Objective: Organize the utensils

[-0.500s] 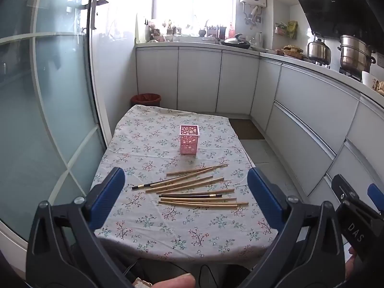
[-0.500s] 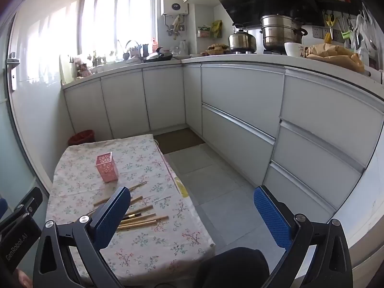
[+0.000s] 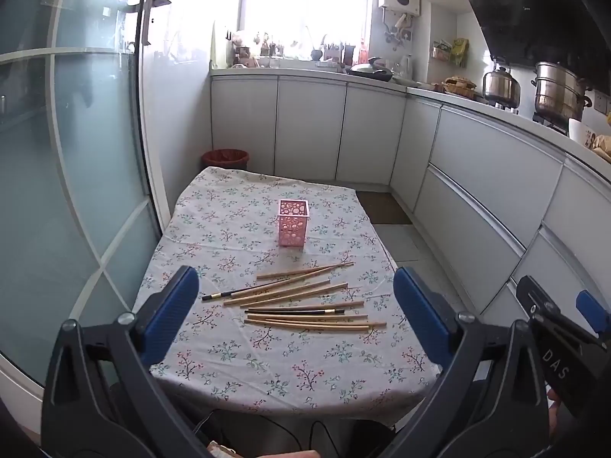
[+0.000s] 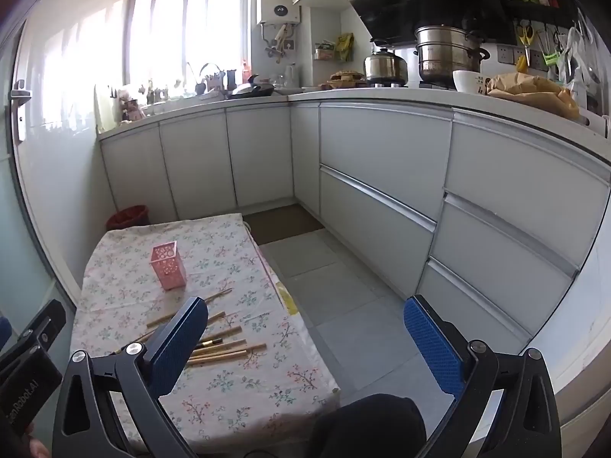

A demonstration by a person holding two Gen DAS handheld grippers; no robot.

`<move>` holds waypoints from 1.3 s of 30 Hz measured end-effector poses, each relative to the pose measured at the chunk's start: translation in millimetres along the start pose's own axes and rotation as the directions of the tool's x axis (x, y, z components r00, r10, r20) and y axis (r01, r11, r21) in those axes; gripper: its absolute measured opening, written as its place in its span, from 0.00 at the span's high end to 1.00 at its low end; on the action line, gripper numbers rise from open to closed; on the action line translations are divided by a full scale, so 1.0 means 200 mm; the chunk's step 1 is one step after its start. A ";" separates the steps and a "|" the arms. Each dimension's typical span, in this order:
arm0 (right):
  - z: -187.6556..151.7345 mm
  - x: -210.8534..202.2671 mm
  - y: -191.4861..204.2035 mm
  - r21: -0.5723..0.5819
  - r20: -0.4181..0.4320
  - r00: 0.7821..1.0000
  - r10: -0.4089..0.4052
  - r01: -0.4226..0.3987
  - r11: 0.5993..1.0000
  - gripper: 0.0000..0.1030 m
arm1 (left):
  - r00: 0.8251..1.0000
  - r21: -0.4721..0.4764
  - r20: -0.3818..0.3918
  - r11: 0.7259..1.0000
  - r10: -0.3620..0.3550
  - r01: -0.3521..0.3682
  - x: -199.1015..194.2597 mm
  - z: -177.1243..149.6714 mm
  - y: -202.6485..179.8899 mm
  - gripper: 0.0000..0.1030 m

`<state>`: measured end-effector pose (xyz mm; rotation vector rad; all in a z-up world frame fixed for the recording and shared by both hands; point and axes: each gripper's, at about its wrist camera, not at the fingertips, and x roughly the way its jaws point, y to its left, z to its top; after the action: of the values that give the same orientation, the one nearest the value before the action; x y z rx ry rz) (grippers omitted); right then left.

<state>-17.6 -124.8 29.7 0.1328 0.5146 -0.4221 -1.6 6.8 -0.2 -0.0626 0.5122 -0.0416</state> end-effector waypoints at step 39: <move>-0.04 0.05 0.05 -0.013 -0.027 1.000 0.004 -0.004 1.000 0.00 | 0.998 -0.006 -0.055 1.000 0.003 -0.003 0.05 -0.02 0.02 0.01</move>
<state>-9.8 -118.3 18.9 0.1266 0.5438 -0.4133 4.6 10.4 -9.0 -0.0664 0.5674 -0.0387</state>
